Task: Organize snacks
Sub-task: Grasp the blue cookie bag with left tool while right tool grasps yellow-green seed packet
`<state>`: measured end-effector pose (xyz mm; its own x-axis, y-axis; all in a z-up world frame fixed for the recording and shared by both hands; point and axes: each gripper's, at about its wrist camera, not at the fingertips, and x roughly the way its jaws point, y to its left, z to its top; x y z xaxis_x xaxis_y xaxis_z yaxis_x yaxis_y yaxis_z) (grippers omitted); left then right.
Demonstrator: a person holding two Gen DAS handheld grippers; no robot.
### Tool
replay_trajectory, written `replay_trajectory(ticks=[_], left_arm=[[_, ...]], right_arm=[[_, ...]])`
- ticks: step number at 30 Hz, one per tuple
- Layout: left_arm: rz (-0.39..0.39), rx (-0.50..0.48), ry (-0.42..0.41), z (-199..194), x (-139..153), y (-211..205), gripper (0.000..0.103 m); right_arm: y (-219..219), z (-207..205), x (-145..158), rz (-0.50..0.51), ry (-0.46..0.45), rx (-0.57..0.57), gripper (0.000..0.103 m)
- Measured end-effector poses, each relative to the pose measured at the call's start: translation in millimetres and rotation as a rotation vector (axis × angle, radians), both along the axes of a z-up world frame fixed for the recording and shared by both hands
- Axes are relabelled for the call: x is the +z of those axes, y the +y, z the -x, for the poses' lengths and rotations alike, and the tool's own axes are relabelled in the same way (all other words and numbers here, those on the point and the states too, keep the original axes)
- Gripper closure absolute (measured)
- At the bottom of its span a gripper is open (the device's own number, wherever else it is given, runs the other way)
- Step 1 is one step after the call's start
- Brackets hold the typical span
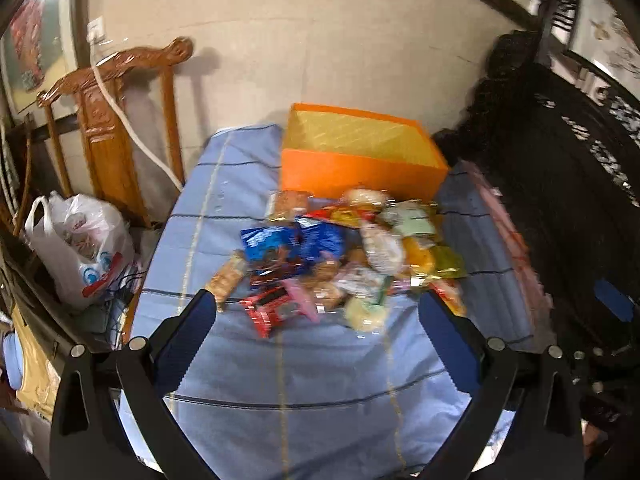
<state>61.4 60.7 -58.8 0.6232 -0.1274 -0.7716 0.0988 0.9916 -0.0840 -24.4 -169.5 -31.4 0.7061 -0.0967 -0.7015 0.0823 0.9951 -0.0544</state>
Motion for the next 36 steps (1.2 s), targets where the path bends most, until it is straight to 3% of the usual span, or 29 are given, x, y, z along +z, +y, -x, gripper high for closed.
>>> replay_trajectory(ticks=[4,11,18,22,27,30,36], left_arm=[[-0.03,0.061,0.043,-13,-41,29,0.004],[-0.074,0.088,0.21,-29,-128,50,0.004],[-0.131,0.1,0.19,-80,-148,17,0.004],[-0.114,0.134,0.174,-130,-158,4,0.004],[-0.099,0.162,0.197,-184,-190,-3,0.004],[-0.103,0.15,0.203,-196,-204,-8,0.004],[-0.016,0.128,0.168,-194,-213,-2,0.004]], right_arm=[[-14,-3,-35,0.004,0.07,-0.052,0.004],[-33,-16,-113,-0.023,0.265,-0.066,0.004],[-35,-57,-132,-0.011,0.293,-0.013,0.004],[-42,-81,-128,0.014,0.284,0.014,0.004],[-67,-103,-133,0.015,0.304,-0.005,0.004],[-84,-115,-140,-0.003,0.318,-0.037,0.004],[-99,-142,-159,-0.073,0.326,-0.063,0.004]])
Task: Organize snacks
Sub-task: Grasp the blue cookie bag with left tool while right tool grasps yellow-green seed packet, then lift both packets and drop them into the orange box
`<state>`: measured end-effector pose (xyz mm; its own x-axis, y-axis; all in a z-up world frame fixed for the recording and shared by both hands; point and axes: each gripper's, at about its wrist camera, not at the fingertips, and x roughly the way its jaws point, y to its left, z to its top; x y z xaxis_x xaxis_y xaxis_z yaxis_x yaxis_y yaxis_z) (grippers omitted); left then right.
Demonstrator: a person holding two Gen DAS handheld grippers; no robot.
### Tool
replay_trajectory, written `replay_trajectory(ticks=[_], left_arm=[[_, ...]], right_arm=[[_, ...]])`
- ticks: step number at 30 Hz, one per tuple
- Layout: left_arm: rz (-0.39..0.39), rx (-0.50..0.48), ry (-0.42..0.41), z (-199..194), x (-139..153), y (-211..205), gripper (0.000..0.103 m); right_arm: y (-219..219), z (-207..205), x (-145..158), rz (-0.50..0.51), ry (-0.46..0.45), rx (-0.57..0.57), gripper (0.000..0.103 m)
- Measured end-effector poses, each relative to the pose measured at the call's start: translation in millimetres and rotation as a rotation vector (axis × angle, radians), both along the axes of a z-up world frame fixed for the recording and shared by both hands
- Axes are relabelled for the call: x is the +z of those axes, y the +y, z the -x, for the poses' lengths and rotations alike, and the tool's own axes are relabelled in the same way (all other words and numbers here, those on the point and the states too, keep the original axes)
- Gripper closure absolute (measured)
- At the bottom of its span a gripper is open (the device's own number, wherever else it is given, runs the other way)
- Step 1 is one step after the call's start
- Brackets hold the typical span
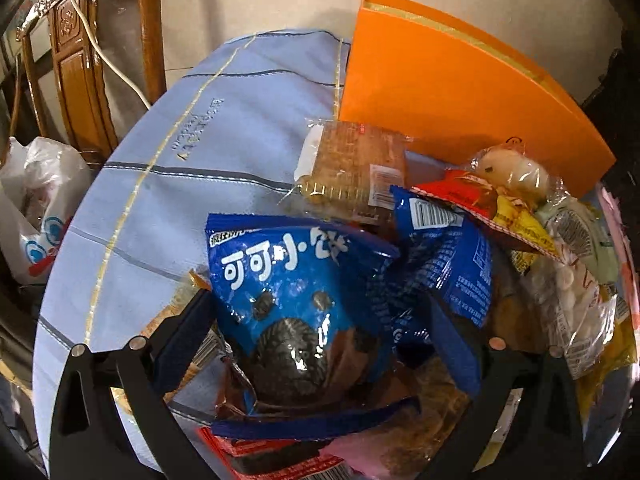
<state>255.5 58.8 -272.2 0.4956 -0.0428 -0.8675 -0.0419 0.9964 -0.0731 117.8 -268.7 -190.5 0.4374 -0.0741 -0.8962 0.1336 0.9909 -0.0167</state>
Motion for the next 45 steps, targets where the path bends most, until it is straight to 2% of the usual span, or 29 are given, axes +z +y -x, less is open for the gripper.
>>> replay_trajectory(ticks=[2,4,5,10,11,13,16,17,18,20,21,29,31,35,36,40,43,45], left_arm=[[-0.01,-0.037,-0.003,3,0,-2,0.006],[0.018,-0.081,-0.016,8,0,-3,0.025],[0.031,-0.09,-0.019,12,1,-3,0.027],[0.04,-0.077,-0.005,17,-5,2,0.023],[0.041,-0.074,0.002,17,-6,4,0.022],[0.029,-0.044,0.03,14,-13,12,0.008],[0.04,-0.024,0.037,16,-19,16,0.008],[0.034,-0.026,0.037,16,-19,15,0.008],[0.039,-0.024,0.038,15,-19,15,0.009],[0.052,-0.037,0.035,14,-16,11,0.015],[0.048,-0.04,0.032,17,-15,9,0.015],[0.055,-0.119,-0.02,22,-1,-3,0.037],[0.09,-0.123,-0.027,27,1,-2,0.042],[0.128,-0.133,-0.035,34,6,-1,0.045],[0.136,-0.134,-0.037,35,7,-1,0.046],[0.162,-0.133,-0.052,41,13,5,0.048],[0.145,-0.131,-0.039,39,10,7,0.048],[0.128,-0.125,-0.017,35,3,8,0.048]], right_arm=[[-4,-13,-8,-0.045,-0.012,-0.012,0.004],[-6,-28,-15,-0.062,-0.027,-0.021,0.004],[-7,-38,-21,-0.074,-0.031,-0.021,0.004],[-6,-75,-55,-0.106,0.018,0.005,0.004],[-5,-80,-61,-0.121,0.037,0.008,0.004],[-2,-85,-67,-0.128,0.047,0.02,0.003],[9,-88,-70,-0.08,0.062,0.058,0.004],[13,-89,-69,-0.055,0.065,0.077,0.007],[16,-89,-68,-0.041,0.062,0.087,0.019],[19,-89,-64,-0.028,0.06,0.1,0.025],[19,-89,-63,-0.035,0.054,0.1,0.033],[2,-74,-51,-0.128,-0.003,0.066,0.049],[-2,-70,-48,-0.166,-0.02,0.054,0.052],[-8,-59,-38,-0.234,-0.054,0.035,0.057],[-7,-58,-35,-0.238,-0.061,0.041,0.064],[-3,-54,-24,-0.23,-0.077,0.064,0.074],[2,-60,-27,-0.144,-0.054,0.085,0.075],[5,-66,-31,-0.129,-0.033,0.101,0.074]])
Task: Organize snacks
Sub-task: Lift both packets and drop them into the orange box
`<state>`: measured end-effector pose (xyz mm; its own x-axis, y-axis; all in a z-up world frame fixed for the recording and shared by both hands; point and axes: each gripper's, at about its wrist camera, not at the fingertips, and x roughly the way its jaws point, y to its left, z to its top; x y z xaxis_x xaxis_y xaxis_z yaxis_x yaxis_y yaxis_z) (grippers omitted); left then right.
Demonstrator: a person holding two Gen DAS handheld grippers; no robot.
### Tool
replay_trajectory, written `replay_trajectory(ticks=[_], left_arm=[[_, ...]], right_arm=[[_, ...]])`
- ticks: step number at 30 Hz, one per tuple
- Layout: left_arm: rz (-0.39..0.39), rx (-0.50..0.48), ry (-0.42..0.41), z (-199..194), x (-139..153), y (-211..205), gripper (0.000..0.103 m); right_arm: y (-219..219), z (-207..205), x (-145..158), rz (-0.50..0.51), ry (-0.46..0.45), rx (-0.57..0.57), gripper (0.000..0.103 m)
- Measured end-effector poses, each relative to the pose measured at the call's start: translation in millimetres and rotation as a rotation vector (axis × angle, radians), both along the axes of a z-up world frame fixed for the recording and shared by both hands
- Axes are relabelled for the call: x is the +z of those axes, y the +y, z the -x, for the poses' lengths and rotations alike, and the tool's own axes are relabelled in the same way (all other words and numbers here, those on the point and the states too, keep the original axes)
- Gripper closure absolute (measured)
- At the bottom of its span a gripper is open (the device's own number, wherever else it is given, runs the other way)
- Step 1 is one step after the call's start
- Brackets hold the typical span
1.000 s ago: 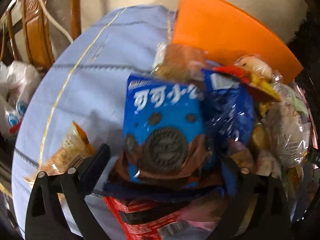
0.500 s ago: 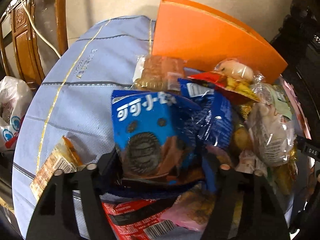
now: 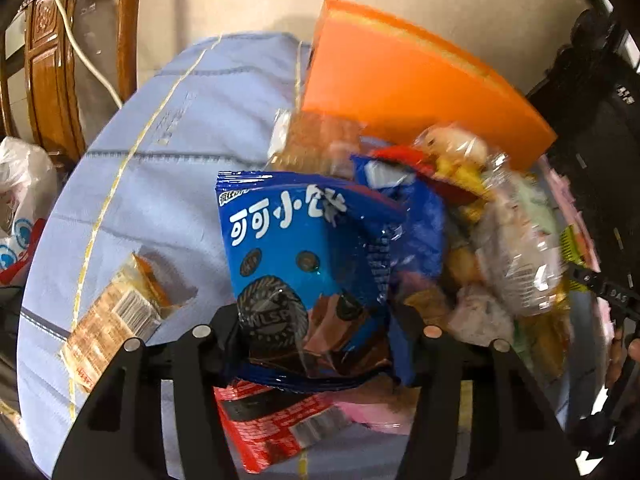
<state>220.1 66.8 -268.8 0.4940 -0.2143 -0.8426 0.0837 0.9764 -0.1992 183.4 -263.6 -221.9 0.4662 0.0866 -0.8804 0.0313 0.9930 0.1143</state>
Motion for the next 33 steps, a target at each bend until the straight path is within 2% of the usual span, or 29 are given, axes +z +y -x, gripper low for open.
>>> replay_trajectory(ticks=[4,5,6,7,10,15,19,25,28,33], left_arm=[[-0.002,-0.024,-0.007,-4,0,-5,0.048],[-0.001,-0.026,-0.006,-4,1,-7,0.048],[0.003,-0.027,-0.006,-4,1,-7,0.048],[0.015,-0.029,-0.008,-3,3,-8,0.048],[0.036,-0.029,-0.015,0,9,-7,0.048],[0.064,-0.01,-0.013,1,14,-2,0.048],[0.072,-0.014,-0.005,3,13,-3,0.048],[0.076,-0.015,-0.009,4,17,-2,0.048],[0.089,-0.017,-0.036,4,27,-1,0.048],[0.123,-0.015,-0.07,6,47,2,0.048]], right_arm=[[10,-11,-8,0.02,0.021,0.04,0.072],[8,-12,-8,-0.021,0.019,0.042,0.074],[6,-11,-5,-0.065,0.005,0.04,0.088],[5,-9,0,-0.082,-0.011,0.034,0.091],[-2,-5,11,-0.102,-0.025,0.006,0.092],[-18,2,34,-0.048,-0.056,-0.054,0.093],[-31,7,35,-0.025,-0.054,-0.083,0.094],[-35,14,49,-0.141,-0.096,-0.083,0.095],[-35,18,60,-0.166,-0.118,-0.093,0.095],[-37,26,86,-0.275,-0.165,-0.085,0.096]])
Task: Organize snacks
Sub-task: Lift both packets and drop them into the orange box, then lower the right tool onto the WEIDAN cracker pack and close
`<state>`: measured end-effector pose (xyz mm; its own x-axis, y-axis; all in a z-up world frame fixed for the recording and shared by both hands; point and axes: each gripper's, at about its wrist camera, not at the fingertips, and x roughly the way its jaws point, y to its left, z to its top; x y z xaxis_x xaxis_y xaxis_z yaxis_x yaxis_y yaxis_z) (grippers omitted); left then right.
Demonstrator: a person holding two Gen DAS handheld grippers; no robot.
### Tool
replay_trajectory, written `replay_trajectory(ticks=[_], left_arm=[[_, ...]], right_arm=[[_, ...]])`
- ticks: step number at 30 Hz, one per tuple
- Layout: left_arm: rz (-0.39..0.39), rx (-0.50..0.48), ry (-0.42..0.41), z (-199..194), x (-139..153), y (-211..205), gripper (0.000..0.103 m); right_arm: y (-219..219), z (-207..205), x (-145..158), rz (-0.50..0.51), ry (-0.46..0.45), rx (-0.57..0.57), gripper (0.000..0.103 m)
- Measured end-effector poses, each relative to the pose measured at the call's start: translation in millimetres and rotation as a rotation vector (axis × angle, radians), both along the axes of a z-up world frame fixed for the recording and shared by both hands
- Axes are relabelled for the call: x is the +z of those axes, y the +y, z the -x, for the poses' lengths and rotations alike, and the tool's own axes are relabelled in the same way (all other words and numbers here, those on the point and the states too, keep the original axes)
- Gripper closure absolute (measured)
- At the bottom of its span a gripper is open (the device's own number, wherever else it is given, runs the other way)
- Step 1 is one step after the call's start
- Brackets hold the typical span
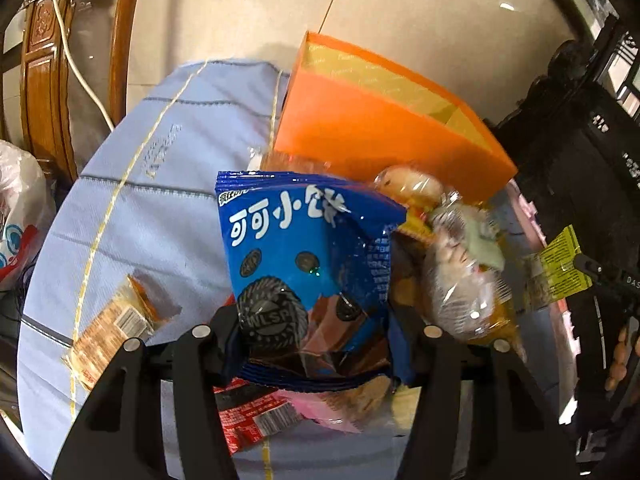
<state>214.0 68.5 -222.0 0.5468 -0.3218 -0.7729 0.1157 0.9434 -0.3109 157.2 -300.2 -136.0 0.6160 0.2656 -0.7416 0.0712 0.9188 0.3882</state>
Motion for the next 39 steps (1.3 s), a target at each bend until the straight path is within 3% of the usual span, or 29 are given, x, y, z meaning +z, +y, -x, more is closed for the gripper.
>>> replay_trajectory(ticks=[10,15,19,21,26,27,29,30,31,32,33,35,36,39], left_arm=[[0.04,-0.055,-0.119,-27,71,-23,0.048],[0.039,-0.079,-0.179,-77,109,-45,0.047],[0.024,-0.096,-0.236,-118,139,-65,0.047],[0.022,-0.101,-0.241,-140,147,-74,0.047],[-0.047,-0.092,-0.219,-191,143,-101,0.044],[-0.085,-0.069,-0.201,-202,135,-107,0.036],[-0.161,-0.033,-0.133,-220,114,-116,0.022],[-0.197,-0.014,-0.077,-228,102,-119,0.019],[-0.209,-0.002,-0.038,-233,95,-119,0.014],[-0.201,0.002,-0.018,-233,91,-118,0.009],[-0.162,-0.008,0.009,-232,86,-115,0.005],[-0.048,-0.058,0.082,-232,78,-107,0.005],[-0.029,-0.055,0.096,-230,75,-100,0.005],[-0.001,-0.009,0.044,-209,83,-81,0.005]], right_arm=[[15,-27,82,-0.08,-0.196,0.051,0.096],[20,-69,114,-0.124,-0.275,0.046,0.096],[25,-109,137,-0.098,-0.328,0.063,0.096],[25,-124,143,-0.095,-0.337,0.072,0.101],[26,-168,139,-0.051,-0.338,0.07,0.103],[24,-181,132,-0.039,-0.316,0.064,0.103],[19,-195,117,-0.037,-0.257,0.044,0.098],[15,-197,113,-0.034,-0.241,0.021,0.076],[11,-193,110,-0.04,-0.248,0.014,0.046],[9,-187,110,-0.023,-0.262,0.008,0.041],[8,-182,109,-0.01,-0.264,0.007,0.04],[3,-171,105,-0.028,-0.251,-0.003,0.041],[2,-166,104,-0.027,-0.249,-0.009,0.041],[1,-148,97,-0.04,-0.247,-0.033,0.04]])
